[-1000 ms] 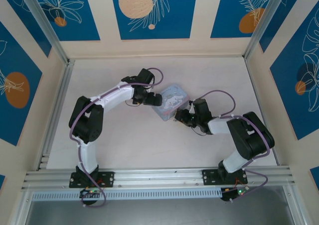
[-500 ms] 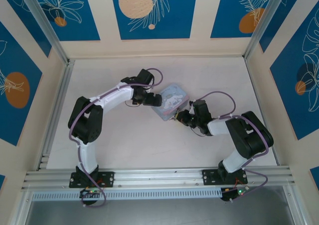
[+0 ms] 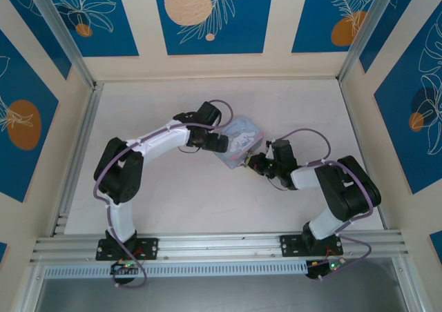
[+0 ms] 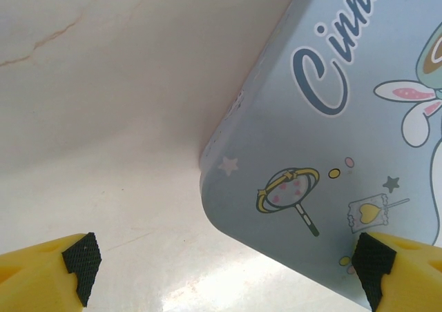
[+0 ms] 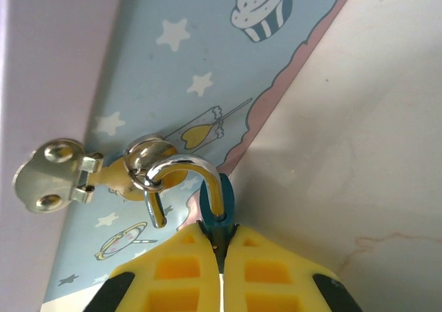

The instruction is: Unlock the padlock with the key

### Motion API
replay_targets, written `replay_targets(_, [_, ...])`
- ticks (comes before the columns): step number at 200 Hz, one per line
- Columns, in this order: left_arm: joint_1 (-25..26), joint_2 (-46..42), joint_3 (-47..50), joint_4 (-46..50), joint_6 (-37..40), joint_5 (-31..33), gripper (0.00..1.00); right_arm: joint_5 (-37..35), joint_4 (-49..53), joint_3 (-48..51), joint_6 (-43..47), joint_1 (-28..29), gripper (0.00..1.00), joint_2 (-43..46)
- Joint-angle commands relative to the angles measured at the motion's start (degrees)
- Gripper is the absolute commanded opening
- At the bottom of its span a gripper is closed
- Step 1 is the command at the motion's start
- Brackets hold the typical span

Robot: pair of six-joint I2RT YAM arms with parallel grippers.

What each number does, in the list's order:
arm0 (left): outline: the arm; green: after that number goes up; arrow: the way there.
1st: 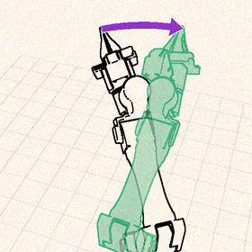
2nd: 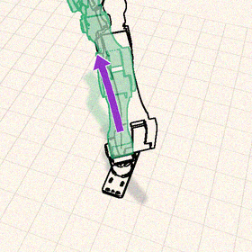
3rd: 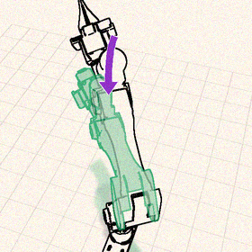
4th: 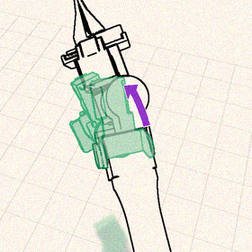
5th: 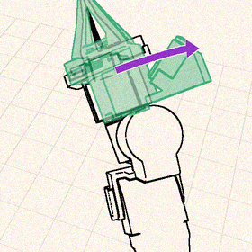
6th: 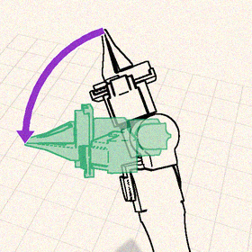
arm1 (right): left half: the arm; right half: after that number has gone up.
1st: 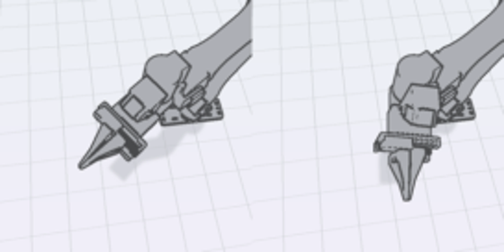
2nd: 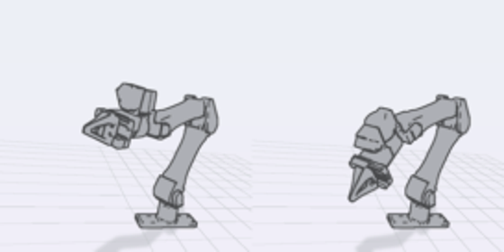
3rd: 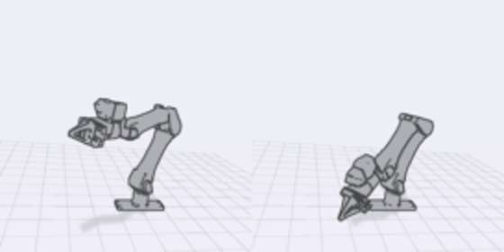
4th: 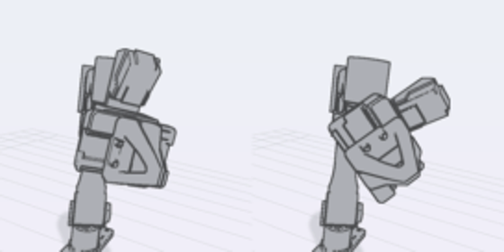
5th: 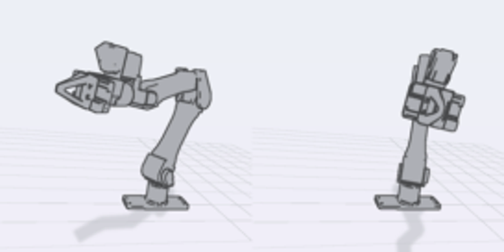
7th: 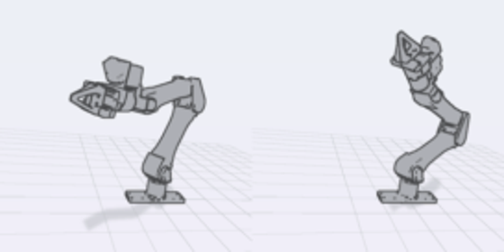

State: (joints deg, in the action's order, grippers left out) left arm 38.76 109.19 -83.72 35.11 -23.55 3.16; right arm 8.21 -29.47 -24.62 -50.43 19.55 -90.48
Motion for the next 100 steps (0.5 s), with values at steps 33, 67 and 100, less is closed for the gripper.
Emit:
replay_targets(33, [2.4, 3.0, 2.7, 4.9, 2.2, 3.9, 0.95, 6.4, -3.5, 2.0, -1.2, -4.7, 0.00, -1.4])
replay_targets(67, [2.6, 3.4, 3.4, 4.7, 2.2, 3.6, 0.95, 7.0, -4.1, 1.0, -2.2, -5.7, 0.00, -2.0])
replay_targets(100, [2.6, 3.6, 3.6, 4.8, 2.3, 3.7, 0.94, 6.7, -3.4, -0.1, -4.3, -6.3, 0.00, -2.7])
